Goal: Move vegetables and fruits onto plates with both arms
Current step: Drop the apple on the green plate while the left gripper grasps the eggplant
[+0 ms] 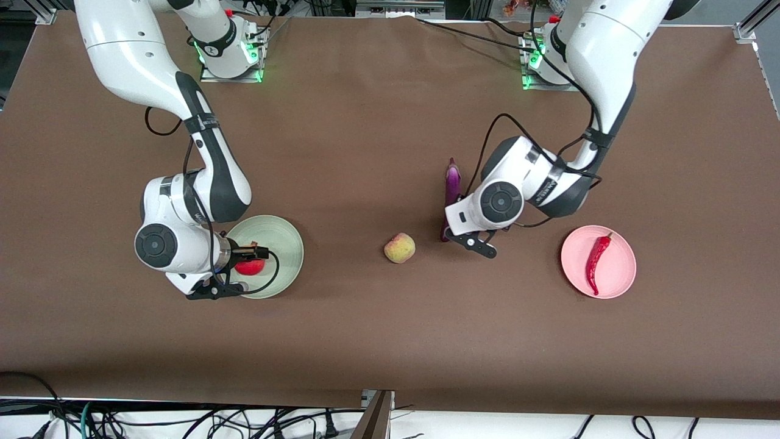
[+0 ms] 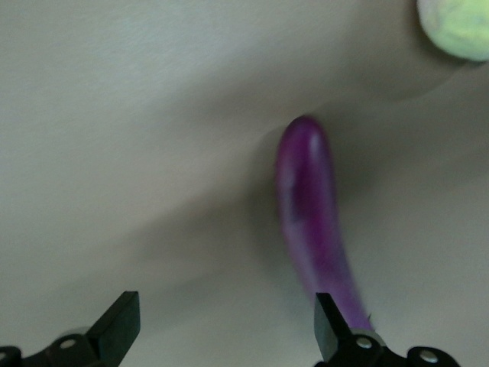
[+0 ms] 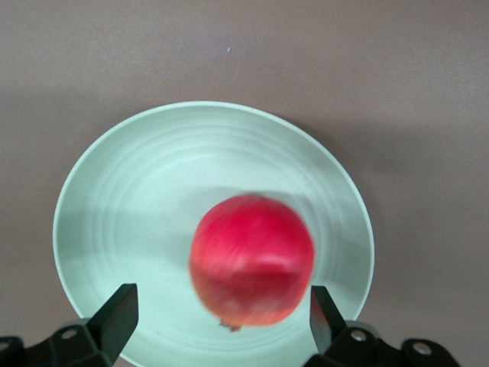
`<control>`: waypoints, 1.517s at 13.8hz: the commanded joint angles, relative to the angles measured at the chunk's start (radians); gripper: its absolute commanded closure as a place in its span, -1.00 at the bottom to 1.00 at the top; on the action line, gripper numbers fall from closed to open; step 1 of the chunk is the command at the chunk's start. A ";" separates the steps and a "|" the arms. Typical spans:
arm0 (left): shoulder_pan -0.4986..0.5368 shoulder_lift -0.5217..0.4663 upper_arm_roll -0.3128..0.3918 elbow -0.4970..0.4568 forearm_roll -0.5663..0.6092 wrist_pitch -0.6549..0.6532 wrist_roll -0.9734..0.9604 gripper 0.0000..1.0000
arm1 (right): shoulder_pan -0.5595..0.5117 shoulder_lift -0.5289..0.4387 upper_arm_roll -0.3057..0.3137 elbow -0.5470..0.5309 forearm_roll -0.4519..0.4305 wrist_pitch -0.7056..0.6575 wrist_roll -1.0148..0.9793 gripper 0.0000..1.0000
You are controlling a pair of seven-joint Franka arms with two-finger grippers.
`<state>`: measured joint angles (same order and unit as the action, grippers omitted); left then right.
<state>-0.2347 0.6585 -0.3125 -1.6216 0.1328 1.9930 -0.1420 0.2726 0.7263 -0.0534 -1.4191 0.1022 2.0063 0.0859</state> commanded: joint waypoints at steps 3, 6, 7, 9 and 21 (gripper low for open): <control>-0.107 0.009 0.016 -0.093 0.083 0.137 -0.204 -1.00 | 0.014 -0.053 0.033 -0.004 0.004 -0.012 0.142 -0.98; -0.117 0.019 0.010 -0.121 0.214 0.164 -0.291 -0.90 | 0.025 -0.053 0.105 0.026 0.002 -0.014 0.319 -0.98; -0.121 0.020 0.010 -0.119 0.215 0.165 -0.291 -0.38 | 0.033 -0.050 0.122 0.041 0.002 -0.012 0.372 -0.98; -0.129 0.021 0.010 -0.118 0.214 0.164 -0.295 0.89 | 0.056 -0.038 0.142 0.055 0.002 0.000 0.454 -0.98; 0.149 -0.082 0.004 -0.052 0.129 -0.074 -0.088 1.00 | 0.301 0.084 0.133 0.060 -0.013 0.371 0.846 -0.98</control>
<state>-0.1236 0.6041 -0.3004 -1.7015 0.2903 1.9864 -0.3006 0.5482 0.7813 0.0888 -1.3784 0.1023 2.3123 0.8726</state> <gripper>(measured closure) 0.612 0.009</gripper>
